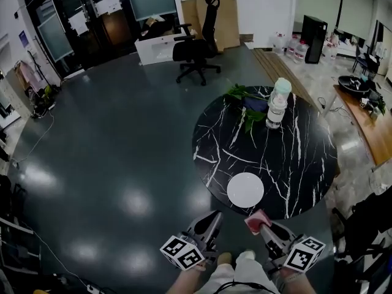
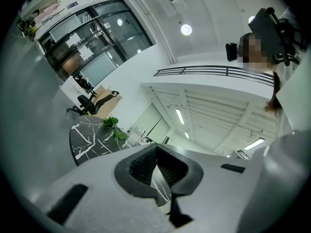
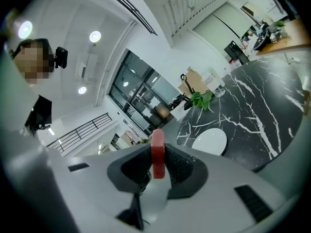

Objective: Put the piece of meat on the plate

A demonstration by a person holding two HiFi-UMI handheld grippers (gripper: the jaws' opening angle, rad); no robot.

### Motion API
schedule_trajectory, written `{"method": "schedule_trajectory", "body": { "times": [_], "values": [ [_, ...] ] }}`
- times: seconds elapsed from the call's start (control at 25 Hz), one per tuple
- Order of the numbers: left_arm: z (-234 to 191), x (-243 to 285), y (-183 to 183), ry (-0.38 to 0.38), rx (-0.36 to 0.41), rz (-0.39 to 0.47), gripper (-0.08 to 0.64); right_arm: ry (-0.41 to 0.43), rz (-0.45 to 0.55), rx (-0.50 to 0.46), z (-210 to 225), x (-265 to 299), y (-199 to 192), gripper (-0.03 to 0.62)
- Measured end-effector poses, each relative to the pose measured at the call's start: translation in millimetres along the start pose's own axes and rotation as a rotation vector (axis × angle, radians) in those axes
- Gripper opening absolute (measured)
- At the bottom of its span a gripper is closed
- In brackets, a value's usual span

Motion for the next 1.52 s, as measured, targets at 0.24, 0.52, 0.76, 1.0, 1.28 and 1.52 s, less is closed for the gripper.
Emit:
{"method": "schedule_trajectory", "body": {
  "times": [0.24, 0.52, 0.76, 1.0, 1.28, 1.52],
  "values": [
    [-36, 33, -24, 0.018, -0.002, -0.016, 0.008, -0.054, -0.083, 0.014, 58, 40, -2, 0.083],
    [-83, 74, -43, 0.089, 0.035, -0.033, 0.009, -0.085, -0.187, 0.029, 110, 109, 11, 0.083],
    [-109, 89, -53, 0.133, 0.009, -0.023, 0.009, -0.100, -0.285, 0.057, 134, 148, 5, 0.083],
    [-125, 86, -54, 0.171, -0.010, -0.026, 0.009, -0.194, -0.387, -0.050, 154, 161, 0, 0.083],
    [-133, 84, -44, 0.191, -0.013, 0.002, 0.008, -0.248, -0.481, -0.384, 151, 169, 7, 0.097],
    [-129, 76, -46, 0.196, -0.019, 0.007, 0.009, -0.300, -0.475, -0.464, 154, 165, 7, 0.120]
  ]
}}
Point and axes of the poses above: the fingertips, and each gripper's own axes: x forward along the fingers, z to its right, y out of its top, the point moved 5 cm from there along -x, backward along the fingers, and after that the axes turned 4 degrees about x, right-handed, at the moved point
